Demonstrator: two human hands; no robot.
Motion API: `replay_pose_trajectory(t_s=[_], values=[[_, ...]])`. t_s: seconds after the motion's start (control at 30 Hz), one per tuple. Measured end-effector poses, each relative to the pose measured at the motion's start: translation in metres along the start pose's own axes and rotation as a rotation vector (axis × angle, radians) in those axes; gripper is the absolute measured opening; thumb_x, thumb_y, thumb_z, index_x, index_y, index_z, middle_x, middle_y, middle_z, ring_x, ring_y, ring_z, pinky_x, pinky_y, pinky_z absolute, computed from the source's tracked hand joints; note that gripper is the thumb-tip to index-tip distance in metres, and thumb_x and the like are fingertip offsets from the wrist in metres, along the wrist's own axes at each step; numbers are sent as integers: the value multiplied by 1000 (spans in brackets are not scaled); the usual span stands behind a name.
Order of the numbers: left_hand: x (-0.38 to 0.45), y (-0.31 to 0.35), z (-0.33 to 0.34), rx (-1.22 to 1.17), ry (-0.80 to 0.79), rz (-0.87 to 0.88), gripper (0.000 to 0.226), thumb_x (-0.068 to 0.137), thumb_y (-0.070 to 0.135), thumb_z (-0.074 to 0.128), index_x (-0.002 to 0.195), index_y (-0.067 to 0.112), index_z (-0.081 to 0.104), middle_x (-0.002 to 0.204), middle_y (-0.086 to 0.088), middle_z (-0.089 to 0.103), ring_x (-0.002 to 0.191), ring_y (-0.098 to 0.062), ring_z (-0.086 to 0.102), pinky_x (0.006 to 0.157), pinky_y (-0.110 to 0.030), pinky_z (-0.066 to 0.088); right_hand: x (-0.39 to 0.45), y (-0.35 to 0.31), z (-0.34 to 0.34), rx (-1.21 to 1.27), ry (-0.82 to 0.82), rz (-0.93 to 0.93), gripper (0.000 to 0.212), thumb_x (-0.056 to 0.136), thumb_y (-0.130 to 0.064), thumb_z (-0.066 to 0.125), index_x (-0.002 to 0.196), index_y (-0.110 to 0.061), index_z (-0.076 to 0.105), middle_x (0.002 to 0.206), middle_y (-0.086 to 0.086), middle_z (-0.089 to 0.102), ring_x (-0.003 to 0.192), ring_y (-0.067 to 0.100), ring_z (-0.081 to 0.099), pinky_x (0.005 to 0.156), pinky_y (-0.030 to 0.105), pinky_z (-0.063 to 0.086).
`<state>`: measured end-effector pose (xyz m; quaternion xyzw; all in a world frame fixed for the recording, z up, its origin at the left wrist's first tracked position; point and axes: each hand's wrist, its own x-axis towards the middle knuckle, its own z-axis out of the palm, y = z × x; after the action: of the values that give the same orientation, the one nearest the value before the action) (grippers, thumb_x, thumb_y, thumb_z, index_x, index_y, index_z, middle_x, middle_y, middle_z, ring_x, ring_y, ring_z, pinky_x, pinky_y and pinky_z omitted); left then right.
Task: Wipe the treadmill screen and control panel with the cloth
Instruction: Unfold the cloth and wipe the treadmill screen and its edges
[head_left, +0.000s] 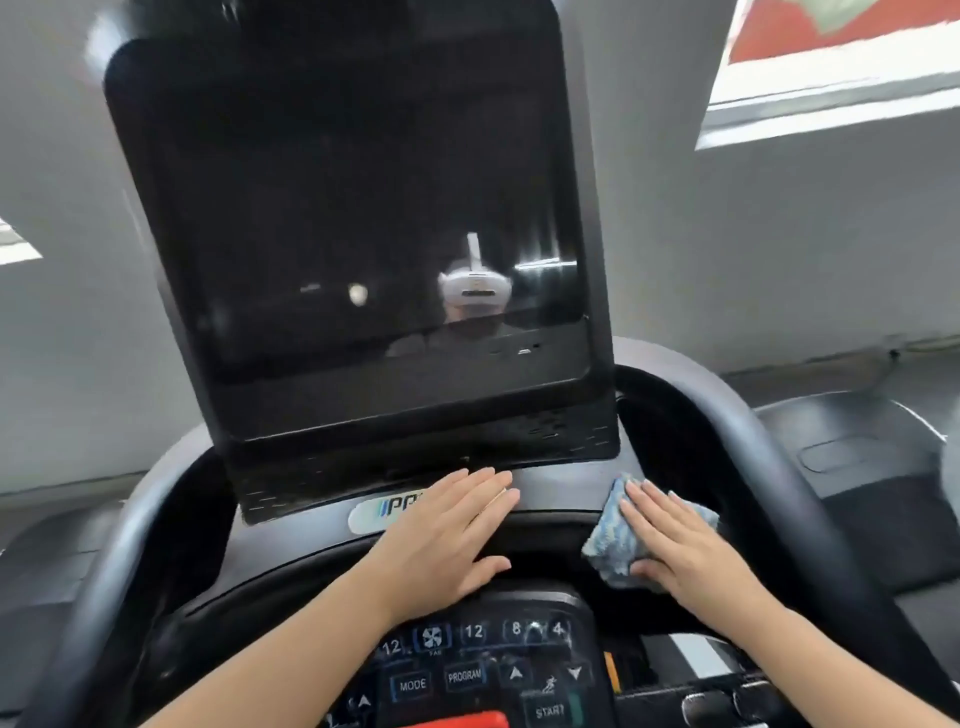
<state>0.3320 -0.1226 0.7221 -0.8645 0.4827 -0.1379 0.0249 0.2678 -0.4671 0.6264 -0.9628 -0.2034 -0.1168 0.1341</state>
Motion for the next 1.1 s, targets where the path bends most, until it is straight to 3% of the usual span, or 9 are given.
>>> replay_pose_trajectory(t_s=[0.27, 0.37, 0.47, 0.57, 0.7, 0.83, 0.97, 1.1], values=[[40, 23, 15, -14, 14, 94, 68, 96, 57, 51, 144, 9, 51, 151, -8, 49, 140, -25, 45, 117, -41, 29, 27, -28, 10, 22, 67, 21, 58, 104, -50, 35, 148, -13, 40, 156, 6, 39, 145, 26, 36, 118, 43, 27], [58, 26, 22, -4, -26, 132, 72, 94, 60, 49, 145, 9, 51, 154, -9, 45, 143, -26, 42, 117, -42, 28, 28, -34, 12, 29, 57, 49, 60, 103, -52, 35, 151, -16, 36, 158, 3, 35, 146, 23, 33, 120, 40, 24], [71, 30, 28, 52, -83, 180, 78, 94, 65, 44, 148, 9, 47, 157, -10, 40, 146, -27, 37, 117, -44, 25, -11, -9, 14, 5, 45, 204, 62, 102, -52, 37, 150, -14, 34, 158, 4, 33, 145, 24, 35, 118, 39, 25], [78, 35, 33, 82, -102, 187, 77, 94, 65, 39, 146, 9, 50, 156, -11, 43, 144, -28, 40, 116, -43, 24, -53, 16, 10, -15, -17, 402, 64, 106, -51, 20, 148, -5, 37, 157, 5, 30, 142, 28, 38, 120, 35, 17], [85, 38, 38, 94, -132, 143, 75, 94, 62, 34, 143, 10, 54, 152, -10, 49, 140, -27, 46, 114, -43, 40, -38, 4, 13, -6, -8, 500, 70, 106, -50, 15, 144, 0, 45, 152, 13, 44, 142, 32, 39, 119, 36, 16], [94, 35, 48, 76, -158, 95, 75, 93, 60, 32, 141, 8, 56, 149, -11, 52, 136, -28, 51, 109, -47, 46, 4, -28, 14, 12, 42, 369, 59, 103, -42, 32, 144, -3, 46, 152, 13, 44, 143, 31, 38, 116, 43, 23], [96, 30, 56, 84, -137, 116, 76, 93, 62, 32, 138, 8, 59, 146, -12, 55, 134, -29, 53, 108, -47, 46, 5, -29, 10, -14, 14, 203, 59, 101, -42, 36, 148, -6, 42, 157, 9, 37, 147, 25, 31, 120, 38, 16], [92, 29, 50, 98, -72, 96, 74, 94, 59, 33, 140, 6, 57, 147, -13, 54, 135, -29, 52, 109, -46, 46, -24, -3, 9, 20, -7, 365, 67, 105, -52, 18, 151, -6, 36, 159, 6, 28, 148, 25, 27, 122, 31, 8]])
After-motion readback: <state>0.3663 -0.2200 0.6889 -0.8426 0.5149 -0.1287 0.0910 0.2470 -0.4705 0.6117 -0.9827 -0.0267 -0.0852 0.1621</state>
